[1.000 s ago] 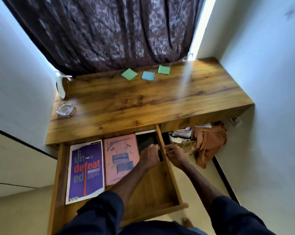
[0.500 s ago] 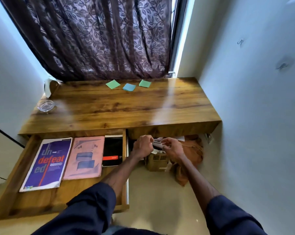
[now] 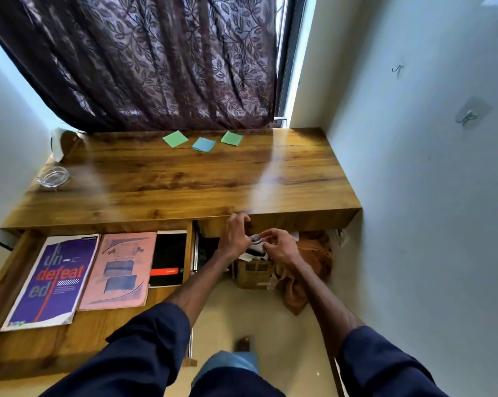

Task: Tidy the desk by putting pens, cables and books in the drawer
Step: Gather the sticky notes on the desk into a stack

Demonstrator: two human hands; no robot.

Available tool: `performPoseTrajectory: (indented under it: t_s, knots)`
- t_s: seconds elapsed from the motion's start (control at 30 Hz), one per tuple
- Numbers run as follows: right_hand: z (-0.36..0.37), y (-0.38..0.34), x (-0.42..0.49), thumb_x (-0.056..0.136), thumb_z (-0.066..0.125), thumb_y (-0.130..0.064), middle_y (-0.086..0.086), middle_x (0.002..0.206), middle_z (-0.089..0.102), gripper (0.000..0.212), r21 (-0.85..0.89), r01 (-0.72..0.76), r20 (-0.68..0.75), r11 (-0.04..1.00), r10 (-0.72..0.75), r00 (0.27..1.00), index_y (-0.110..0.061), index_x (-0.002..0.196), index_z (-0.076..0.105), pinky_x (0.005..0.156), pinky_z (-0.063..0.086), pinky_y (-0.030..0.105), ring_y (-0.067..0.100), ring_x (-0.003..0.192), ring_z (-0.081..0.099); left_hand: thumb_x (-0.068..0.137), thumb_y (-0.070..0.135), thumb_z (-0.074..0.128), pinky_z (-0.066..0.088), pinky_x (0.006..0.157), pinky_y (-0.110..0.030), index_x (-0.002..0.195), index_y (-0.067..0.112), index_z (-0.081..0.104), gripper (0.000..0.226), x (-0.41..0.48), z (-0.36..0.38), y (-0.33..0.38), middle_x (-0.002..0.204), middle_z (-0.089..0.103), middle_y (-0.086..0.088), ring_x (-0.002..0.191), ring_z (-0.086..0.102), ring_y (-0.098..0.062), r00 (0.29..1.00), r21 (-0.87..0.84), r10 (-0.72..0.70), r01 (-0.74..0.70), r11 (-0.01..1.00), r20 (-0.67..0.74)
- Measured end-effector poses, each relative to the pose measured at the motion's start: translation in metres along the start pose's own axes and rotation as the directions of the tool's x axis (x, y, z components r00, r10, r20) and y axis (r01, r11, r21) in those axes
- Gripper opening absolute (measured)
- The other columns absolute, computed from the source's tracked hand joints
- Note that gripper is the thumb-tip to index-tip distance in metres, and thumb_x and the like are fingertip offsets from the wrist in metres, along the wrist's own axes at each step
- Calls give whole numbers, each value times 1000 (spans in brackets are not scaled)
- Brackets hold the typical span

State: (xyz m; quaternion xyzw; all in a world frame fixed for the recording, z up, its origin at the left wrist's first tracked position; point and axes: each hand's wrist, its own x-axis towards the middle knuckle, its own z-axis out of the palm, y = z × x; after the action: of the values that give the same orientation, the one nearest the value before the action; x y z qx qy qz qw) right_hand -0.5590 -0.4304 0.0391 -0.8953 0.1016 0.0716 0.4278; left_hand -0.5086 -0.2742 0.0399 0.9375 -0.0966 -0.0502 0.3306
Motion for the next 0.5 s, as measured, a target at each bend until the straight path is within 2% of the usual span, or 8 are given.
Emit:
performPoseTrajectory:
  t_s: [0.07,0.13,0.37,0.5]
  knots:
    - [-2,-3,18,92,65,-12,1,108,73,23,-6,4,24,1000,-4,1000,-16,114,70,84,60,28,12,95,69,76,-2,75,56,70,-32,127,13,54,57,18,2,-2,126,52,-6,102,58,-21,999,-37,-37,36,999,-23]
    - [-5,-6,39,92,66,-13,0,108,73,22,-34,7,20,999,-7,1000,-15,113,71,87,58,27,11,96,68,75,-2,73,53,69,-31,128,14,52,59,42,4,-8,127,51,-6,104,55,-21,996,-45,-81,79,996,-40]
    - [-18,-18,121,88,63,-8,3,107,75,26,-129,6,38,992,-1,999,-12,111,74,83,52,22,13,95,68,84,8,66,48,84,-34,125,18,57,43,112,0,-35,128,58,-4,114,57,-24,985,-13,-170,169,985,-37]
    - [-16,-22,166,89,63,-9,0,105,74,25,-86,10,48,996,-6,999,-13,111,74,78,54,21,10,89,69,87,14,65,47,87,-35,123,19,57,37,146,-10,-55,129,59,-2,119,57,-24,976,20,-215,216,976,-38]
